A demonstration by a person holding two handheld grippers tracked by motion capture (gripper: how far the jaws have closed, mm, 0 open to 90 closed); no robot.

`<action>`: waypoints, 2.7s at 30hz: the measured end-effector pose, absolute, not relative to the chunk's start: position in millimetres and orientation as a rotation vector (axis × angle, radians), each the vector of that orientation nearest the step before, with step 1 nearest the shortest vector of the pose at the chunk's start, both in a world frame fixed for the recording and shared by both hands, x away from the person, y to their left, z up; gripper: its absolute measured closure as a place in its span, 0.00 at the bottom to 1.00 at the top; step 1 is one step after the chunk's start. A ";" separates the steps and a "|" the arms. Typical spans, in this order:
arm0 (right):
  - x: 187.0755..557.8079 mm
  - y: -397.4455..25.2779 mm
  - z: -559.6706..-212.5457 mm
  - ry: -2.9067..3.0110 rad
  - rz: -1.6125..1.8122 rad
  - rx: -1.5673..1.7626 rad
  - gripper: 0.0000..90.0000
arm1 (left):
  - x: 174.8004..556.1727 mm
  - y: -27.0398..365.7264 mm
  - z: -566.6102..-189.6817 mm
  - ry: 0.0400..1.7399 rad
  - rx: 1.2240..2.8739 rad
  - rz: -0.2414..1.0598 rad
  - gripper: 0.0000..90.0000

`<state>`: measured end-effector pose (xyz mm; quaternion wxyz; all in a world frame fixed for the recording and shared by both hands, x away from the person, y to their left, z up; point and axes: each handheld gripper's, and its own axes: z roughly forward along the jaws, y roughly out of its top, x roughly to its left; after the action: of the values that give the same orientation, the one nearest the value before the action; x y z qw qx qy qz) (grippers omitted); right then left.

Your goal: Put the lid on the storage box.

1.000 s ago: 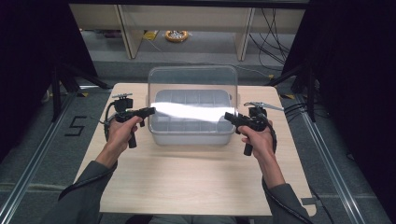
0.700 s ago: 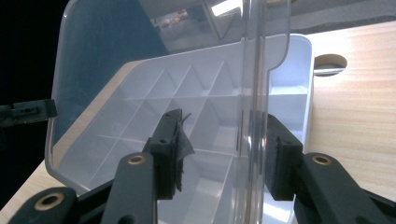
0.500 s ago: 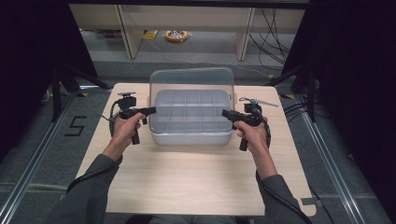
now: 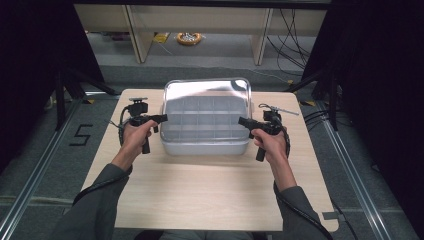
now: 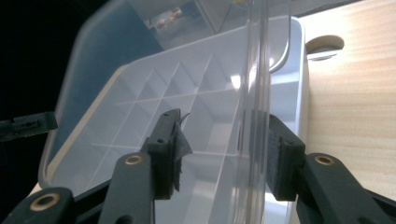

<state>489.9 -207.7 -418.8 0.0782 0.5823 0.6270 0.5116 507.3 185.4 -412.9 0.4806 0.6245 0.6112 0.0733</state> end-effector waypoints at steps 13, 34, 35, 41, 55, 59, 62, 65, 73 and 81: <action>497.5 -208.8 -447.6 1.908 1.481 1.796 0.63 | 513.1 179.8 -411.1 1.508 1.626 0.301 0.69; 503.8 -214.0 -446.8 2.034 1.265 1.756 0.43 | 525.0 216.9 -454.1 1.659 1.446 0.155 0.53; 502.4 -217.3 -443.1 1.987 1.277 1.833 0.42 | 525.2 216.4 -453.5 1.660 1.439 0.160 0.53; 505.5 -237.7 -435.2 1.909 1.311 1.736 0.59 | 528.1 215.6 -449.4 1.654 1.416 0.173 0.53; 539.9 -229.2 -444.7 1.854 1.263 1.748 0.79 | 528.4 202.7 -441.0 1.612 1.437 0.170 0.54; 542.3 -228.1 -453.0 1.806 1.311 1.806 0.78 | 529.5 199.2 -441.8 1.610 1.441 0.162 0.54; 542.1 -227.5 -452.4 1.806 1.315 1.819 0.78 | 532.0 196.6 -441.8 1.613 1.441 0.168 0.54; 542.7 -227.9 -453.4 1.817 1.313 1.792 0.78 | 537.9 197.3 -442.5 1.629 1.426 0.161 0.54; 543.9 -220.9 -452.3 1.827 1.328 1.778 0.76 | 552.7 198.4 -450.8 1.651 1.396 0.140 0.55; 538.9 -225.2 -457.4 1.761 1.435 1.849 0.76 | 551.8 199.6 -452.2 1.680 1.365 0.177 0.72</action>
<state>538.9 -225.2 -457.4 0.1061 0.6277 0.5977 0.4873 551.8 199.6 -452.2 0.4662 0.5560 0.6843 0.0722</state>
